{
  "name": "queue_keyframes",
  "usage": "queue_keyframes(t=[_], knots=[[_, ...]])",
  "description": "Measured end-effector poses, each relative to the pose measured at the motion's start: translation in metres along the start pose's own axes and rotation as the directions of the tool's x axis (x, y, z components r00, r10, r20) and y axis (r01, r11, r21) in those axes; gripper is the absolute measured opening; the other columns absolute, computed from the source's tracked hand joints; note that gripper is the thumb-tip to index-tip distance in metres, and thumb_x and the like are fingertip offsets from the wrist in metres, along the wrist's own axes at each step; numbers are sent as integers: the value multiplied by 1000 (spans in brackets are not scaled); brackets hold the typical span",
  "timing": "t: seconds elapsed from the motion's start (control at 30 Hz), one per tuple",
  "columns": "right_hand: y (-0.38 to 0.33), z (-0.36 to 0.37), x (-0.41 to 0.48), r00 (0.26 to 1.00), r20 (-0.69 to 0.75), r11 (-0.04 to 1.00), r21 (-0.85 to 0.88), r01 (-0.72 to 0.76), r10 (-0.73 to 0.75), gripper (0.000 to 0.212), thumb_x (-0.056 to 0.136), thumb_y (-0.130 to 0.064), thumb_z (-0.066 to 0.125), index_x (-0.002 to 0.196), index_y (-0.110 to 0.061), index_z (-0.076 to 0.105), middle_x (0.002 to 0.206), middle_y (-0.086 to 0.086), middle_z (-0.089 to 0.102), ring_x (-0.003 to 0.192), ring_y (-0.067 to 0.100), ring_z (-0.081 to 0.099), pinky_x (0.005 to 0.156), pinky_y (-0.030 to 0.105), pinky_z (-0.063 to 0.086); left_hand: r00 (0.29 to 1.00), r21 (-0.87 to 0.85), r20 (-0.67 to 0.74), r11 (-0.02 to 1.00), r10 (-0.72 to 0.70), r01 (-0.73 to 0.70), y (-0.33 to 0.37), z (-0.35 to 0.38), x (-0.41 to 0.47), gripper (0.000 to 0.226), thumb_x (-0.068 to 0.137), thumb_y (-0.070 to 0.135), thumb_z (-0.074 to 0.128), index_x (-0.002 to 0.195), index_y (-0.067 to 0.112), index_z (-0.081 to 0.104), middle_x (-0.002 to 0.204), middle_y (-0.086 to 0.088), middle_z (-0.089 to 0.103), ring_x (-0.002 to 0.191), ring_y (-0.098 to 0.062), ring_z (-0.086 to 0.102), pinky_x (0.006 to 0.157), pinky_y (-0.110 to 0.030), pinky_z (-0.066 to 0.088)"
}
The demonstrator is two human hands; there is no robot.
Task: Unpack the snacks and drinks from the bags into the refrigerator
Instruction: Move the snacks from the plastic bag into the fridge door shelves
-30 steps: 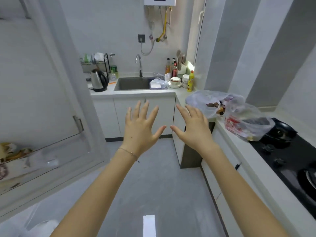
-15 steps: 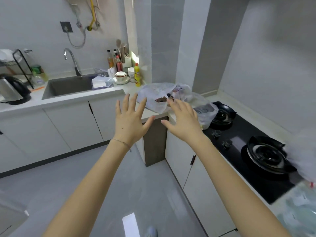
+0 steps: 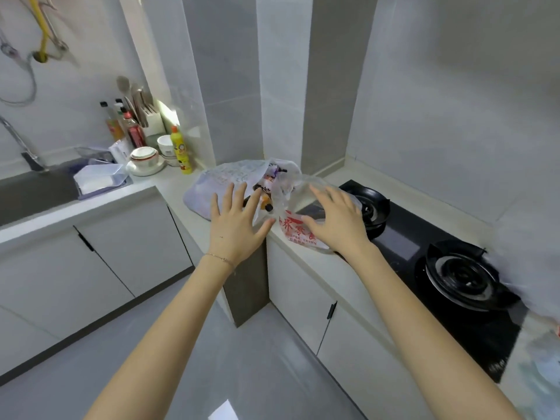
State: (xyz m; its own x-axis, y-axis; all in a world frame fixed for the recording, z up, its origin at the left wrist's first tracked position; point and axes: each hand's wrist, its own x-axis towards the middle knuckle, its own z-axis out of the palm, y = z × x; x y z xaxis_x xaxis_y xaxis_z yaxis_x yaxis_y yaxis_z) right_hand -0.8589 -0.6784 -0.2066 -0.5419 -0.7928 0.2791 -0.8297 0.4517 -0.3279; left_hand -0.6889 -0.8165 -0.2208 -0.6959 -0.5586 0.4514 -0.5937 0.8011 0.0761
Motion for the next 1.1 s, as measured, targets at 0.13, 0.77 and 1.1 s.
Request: queue_keyframes(t=[0.13,0.77,1.1], knots=[[17,19,21,996,27,996,-25,-83,84,68,90,-52,54,150,-32,28,152,2,33,141,26,24,111,45,25,998,-54,65,998,23,-20,-6,31,31,74,86,66,25,139,20,48,148,-14,41,141,-40,29,111,-61,19],[156,111,171,960,112,967,-8,-256,256,65,88,-48,60,144,-20,41,143,4,47,133,27,40,107,44,37,928,-127,345,986,142,-104,10,205,201,86,80,69,1,152,27,25,159,-4,22,149,-29,5,118,-48,-2],[190,170,212,878,385,959,-114,-259,283,67,91,-50,56,148,-24,32,146,2,44,136,24,37,109,41,33,790,-195,562,968,244,-160,28,291,227,69,91,63,16,149,26,27,159,-4,20,149,-30,-2,119,-49,-5]])
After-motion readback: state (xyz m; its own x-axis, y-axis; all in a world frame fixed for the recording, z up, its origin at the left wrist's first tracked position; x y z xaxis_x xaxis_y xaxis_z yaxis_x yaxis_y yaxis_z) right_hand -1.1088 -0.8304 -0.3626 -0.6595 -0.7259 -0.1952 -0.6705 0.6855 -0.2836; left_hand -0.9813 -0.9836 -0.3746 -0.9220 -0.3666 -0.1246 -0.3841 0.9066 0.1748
